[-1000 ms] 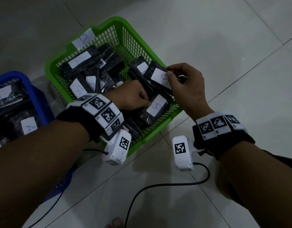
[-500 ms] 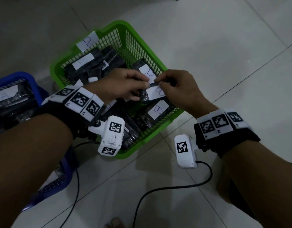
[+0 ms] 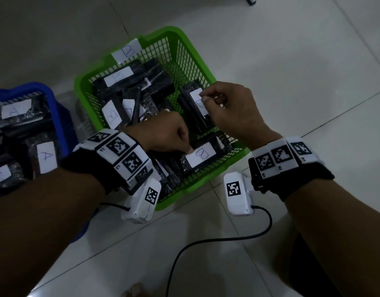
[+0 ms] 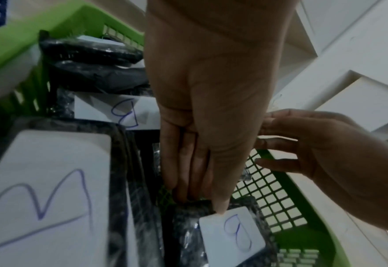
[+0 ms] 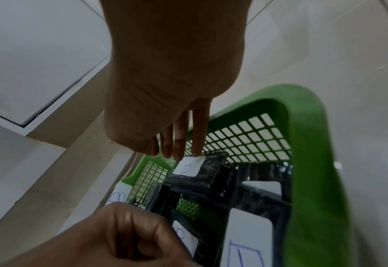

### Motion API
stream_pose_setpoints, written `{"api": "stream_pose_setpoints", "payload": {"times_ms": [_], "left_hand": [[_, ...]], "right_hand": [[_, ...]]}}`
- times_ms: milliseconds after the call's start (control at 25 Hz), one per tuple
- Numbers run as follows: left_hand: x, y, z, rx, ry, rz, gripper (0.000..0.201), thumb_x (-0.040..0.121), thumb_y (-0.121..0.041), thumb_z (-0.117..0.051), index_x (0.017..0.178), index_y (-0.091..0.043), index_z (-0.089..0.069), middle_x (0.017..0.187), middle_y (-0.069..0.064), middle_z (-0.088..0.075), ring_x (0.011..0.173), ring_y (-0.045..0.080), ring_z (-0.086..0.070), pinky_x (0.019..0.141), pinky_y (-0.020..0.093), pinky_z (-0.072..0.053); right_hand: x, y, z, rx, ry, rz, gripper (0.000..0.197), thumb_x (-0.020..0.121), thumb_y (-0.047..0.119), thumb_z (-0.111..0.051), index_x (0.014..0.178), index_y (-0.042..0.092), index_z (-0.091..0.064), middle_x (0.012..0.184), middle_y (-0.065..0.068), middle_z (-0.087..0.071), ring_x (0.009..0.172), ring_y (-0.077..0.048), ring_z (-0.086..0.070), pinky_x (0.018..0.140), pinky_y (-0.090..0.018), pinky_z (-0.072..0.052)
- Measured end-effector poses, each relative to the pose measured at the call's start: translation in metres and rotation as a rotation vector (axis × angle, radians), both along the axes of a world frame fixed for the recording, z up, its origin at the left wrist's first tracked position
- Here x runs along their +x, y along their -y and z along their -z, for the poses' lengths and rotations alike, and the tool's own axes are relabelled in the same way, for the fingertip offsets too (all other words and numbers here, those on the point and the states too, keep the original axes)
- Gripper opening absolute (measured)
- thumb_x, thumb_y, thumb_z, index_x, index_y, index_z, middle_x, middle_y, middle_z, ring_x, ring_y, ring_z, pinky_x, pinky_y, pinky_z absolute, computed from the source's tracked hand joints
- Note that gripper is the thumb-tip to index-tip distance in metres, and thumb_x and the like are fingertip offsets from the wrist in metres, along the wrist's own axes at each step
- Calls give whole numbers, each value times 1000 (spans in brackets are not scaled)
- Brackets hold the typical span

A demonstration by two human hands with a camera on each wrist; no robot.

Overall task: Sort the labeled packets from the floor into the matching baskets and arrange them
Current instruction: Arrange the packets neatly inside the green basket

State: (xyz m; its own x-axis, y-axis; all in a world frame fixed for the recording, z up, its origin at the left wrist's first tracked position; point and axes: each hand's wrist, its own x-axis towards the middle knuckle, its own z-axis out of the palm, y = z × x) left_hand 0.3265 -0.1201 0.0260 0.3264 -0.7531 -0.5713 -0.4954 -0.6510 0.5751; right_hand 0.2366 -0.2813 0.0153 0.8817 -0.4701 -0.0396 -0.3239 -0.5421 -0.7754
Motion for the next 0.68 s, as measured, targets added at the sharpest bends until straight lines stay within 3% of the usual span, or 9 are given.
{"api": "stream_pose_setpoints", "payload": {"times_ms": [80, 200, 360, 440, 560, 680], "left_hand": [[5, 4, -6, -50, -33, -57, 15, 77, -34, -80, 73, -20, -77, 65, -10, -71, 59, 1, -65, 58, 14, -49], [20, 1, -24, -128, -8, -250, 16, 82, -32, -76, 70, -20, -75, 63, -7, -71, 55, 4, -64, 56, 19, -53], [34, -27, -37, -354, 409, -561, 10, 84, -27, -68, 77, -21, -70, 70, -8, -67, 64, 5, -62, 64, 27, -53], [28, -45, -33, -366, 574, -721, 9, 86, -22, -64, 89, -17, -71, 80, -3, -67, 73, 11, -62, 69, 27, -51], [9, -68, -17, -312, 672, -796, 22, 86, -20, -58, 100, -9, -71, 98, 12, -72, 88, 29, -66, 78, 37, -54], [-7, -73, -3, -256, 668, -827, 23, 89, -18, -55, 101, -6, -70, 101, 14, -70, 91, 32, -65, 79, 38, -53]], "right_hand": [[14, 3, 1, 4, 15, -79, 14, 84, 34, -61, 90, 28, -72, 80, 16, -68, 73, 0, -64, 72, -31, -56], [37, 4, 1, 11, 46, -184, 16, 85, 29, -62, 94, 21, -73, 84, 12, -70, 77, -2, -65, 76, -30, -56], [78, -10, -1, 132, -11, -292, 10, 88, 23, -64, 93, 21, -73, 80, 13, -67, 76, 0, -63, 77, -19, -53], [90, -24, -2, 182, -54, -353, 11, 89, 25, -65, 94, 20, -73, 83, 11, -70, 78, -2, -65, 79, -22, -56], [100, -43, 1, 200, -106, -447, 22, 88, 30, -67, 104, 16, -73, 94, 6, -72, 86, -7, -67, 85, -31, -57], [104, -55, 4, 211, -167, -444, 44, 87, 40, -69, 122, 14, -64, 109, 1, -69, 96, -11, -65, 91, -30, -54]]}}
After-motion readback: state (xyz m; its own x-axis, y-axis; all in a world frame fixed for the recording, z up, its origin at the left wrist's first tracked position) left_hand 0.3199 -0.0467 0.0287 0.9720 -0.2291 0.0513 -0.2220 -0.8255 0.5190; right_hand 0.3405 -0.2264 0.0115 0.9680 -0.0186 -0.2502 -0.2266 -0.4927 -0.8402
